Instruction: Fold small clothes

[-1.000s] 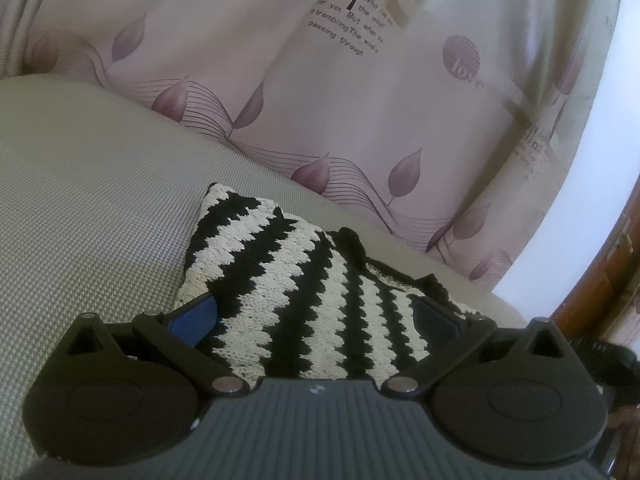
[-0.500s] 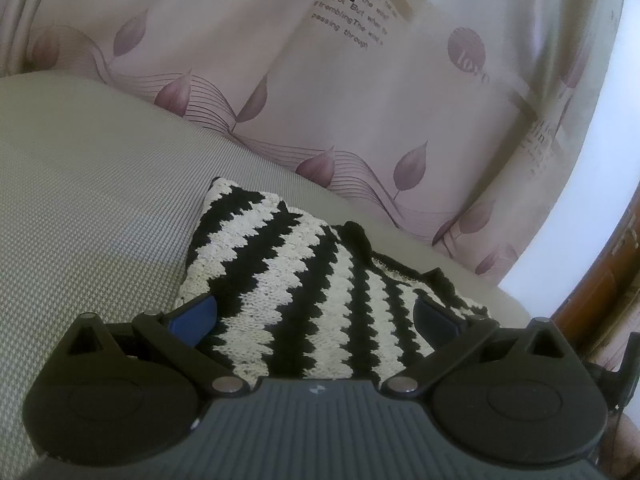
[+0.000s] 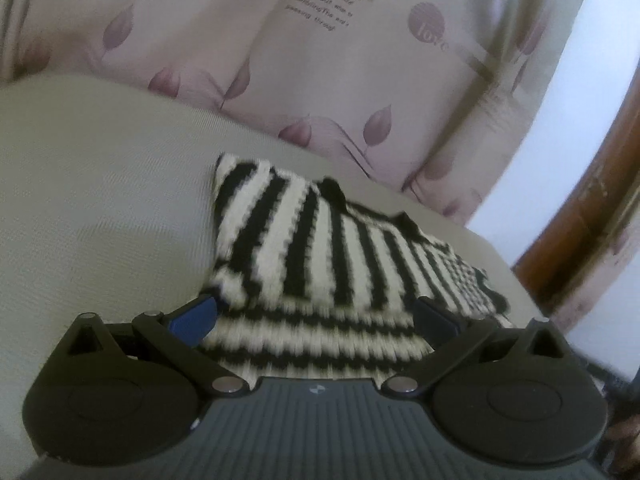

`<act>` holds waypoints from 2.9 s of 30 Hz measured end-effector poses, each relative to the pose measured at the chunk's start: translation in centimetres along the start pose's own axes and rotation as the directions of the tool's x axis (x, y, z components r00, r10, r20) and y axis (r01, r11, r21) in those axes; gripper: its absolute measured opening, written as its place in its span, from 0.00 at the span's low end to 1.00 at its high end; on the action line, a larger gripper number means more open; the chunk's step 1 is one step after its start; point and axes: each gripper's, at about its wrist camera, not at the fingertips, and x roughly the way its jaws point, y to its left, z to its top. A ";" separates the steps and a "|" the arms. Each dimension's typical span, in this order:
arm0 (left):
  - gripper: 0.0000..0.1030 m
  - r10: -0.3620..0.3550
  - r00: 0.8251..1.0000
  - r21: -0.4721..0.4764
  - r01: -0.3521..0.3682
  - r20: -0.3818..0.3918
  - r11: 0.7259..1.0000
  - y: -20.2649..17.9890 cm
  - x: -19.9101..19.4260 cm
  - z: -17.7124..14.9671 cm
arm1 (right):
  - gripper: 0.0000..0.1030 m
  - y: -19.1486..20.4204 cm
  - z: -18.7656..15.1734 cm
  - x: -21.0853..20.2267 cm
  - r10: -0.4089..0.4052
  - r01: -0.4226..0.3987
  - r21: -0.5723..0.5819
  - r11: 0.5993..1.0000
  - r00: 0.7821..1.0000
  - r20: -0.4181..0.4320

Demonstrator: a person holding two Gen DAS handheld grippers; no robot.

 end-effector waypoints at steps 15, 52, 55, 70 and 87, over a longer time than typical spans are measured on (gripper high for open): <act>0.71 0.043 0.998 0.025 -0.041 -0.053 0.999 1.2 -8.2 -6.3 | 0.68 -0.1 -9.9 -9.6 -0.011 0.020 0.159 0.987 0.998 -0.056; 0.12 -0.086 0.978 -0.106 0.067 -0.188 0.992 4.6 -8.2 -8.2 | 0.16 -0.5 -10.2 -7.3 0.193 -0.143 0.359 0.922 0.976 -0.105; 0.12 -0.103 0.979 -0.123 0.082 -0.176 0.989 4.9 -8.2 -8.3 | 0.11 -0.9 -10.4 -7.3 0.191 -0.137 0.378 0.915 0.976 -0.109; 0.70 -0.217 0.955 -0.134 0.193 -0.203 0.972 4.0 -7.4 -7.6 | 0.19 -1.6 -10.2 -6.9 0.258 -0.184 0.429 0.885 0.959 -0.120; 0.10 0.097 0.994 0.139 -0.103 0.049 0.985 -2.0 -9.3 -5.9 | 0.09 -1.2 -7.8 -7.8 0.343 -0.316 0.498 0.808 0.939 0.040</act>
